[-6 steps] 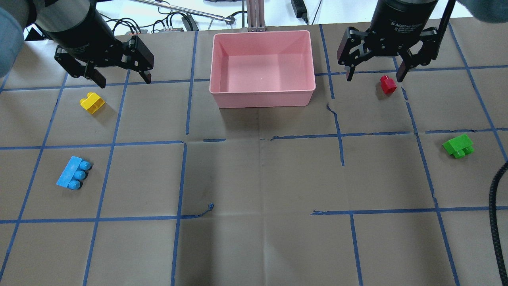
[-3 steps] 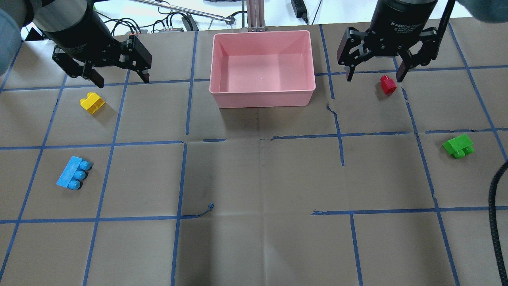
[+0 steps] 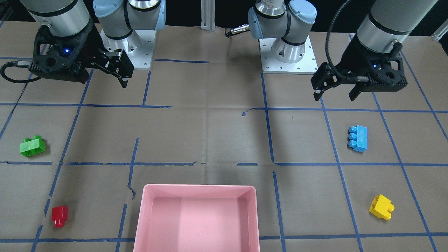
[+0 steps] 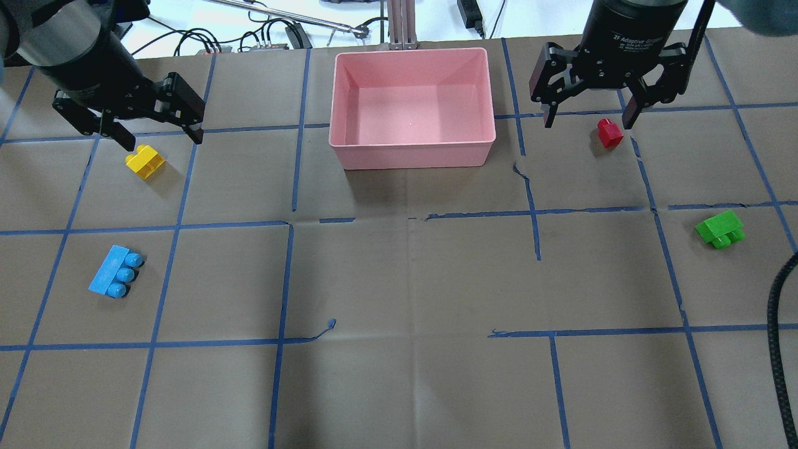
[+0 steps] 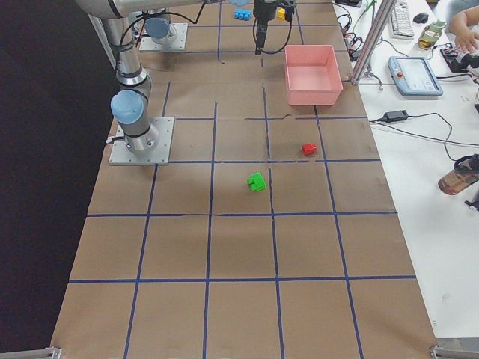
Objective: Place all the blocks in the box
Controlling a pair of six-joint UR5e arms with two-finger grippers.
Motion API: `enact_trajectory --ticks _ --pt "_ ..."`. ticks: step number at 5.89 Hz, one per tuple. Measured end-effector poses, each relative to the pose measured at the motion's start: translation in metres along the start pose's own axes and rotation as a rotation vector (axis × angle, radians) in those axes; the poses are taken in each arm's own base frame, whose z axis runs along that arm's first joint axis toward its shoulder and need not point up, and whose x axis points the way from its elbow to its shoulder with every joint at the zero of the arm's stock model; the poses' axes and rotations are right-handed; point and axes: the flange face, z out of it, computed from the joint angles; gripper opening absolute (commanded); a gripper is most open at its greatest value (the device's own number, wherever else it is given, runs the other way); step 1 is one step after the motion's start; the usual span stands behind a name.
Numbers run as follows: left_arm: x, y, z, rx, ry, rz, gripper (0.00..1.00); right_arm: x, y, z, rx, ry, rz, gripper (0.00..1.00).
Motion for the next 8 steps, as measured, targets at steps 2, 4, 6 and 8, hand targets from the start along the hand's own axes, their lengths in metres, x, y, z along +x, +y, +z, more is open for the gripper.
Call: enact_trajectory --ticks 2,4,6,8 --pt "-0.086 -0.009 0.037 -0.033 0.021 0.041 0.99 0.000 0.000 -0.002 0.004 -0.001 -0.003 1.00" --pt "-0.149 -0.020 0.070 -0.055 0.034 0.148 0.99 0.003 -0.003 -0.006 0.014 0.000 -0.008 1.00" --pt "-0.203 -0.031 0.121 -0.034 0.027 0.264 0.99 0.020 -0.011 -0.006 0.015 0.004 -0.063 1.00" --pt "-0.238 -0.023 0.187 -0.003 0.003 0.339 0.99 0.080 -0.030 0.002 -0.004 -0.003 -0.132 1.00"
